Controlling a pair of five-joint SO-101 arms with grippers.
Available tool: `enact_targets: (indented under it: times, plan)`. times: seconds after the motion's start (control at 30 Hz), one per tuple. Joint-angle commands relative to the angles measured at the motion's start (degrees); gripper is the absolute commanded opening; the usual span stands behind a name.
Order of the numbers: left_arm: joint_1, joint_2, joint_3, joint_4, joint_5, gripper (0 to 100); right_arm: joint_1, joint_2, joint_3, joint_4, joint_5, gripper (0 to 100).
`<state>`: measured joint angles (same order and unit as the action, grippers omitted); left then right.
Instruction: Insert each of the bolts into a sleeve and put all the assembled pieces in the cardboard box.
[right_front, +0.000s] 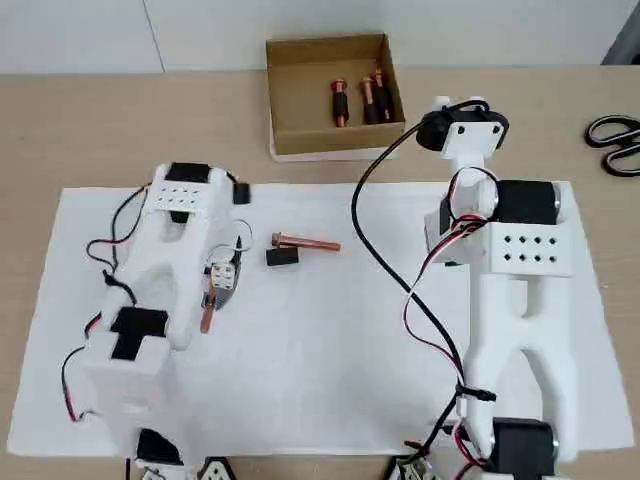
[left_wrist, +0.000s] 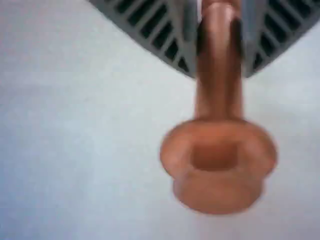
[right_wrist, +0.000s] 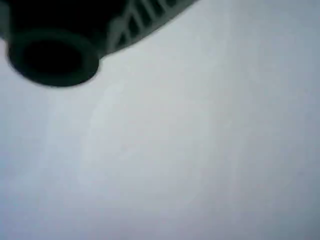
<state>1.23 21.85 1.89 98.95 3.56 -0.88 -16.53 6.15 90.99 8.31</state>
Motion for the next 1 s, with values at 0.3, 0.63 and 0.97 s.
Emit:
enact_targets:
  times: [0.3,0.63,0.97]
  plan:
    - [1.41,2.02,-4.18,1.05,-6.07,1,-0.31,-2.24,-0.26,-0.04,-0.62,0.4]
    - [5.71,-1.32,-4.88,1.32,-7.03,9,-0.31,-2.24,-0.26,-0.04,-0.62,0.4]
    - [5.71,-8.35,-4.53,0.44,-8.26,11,-0.22,-2.15,-0.26,-1.27,-0.44,0.4]
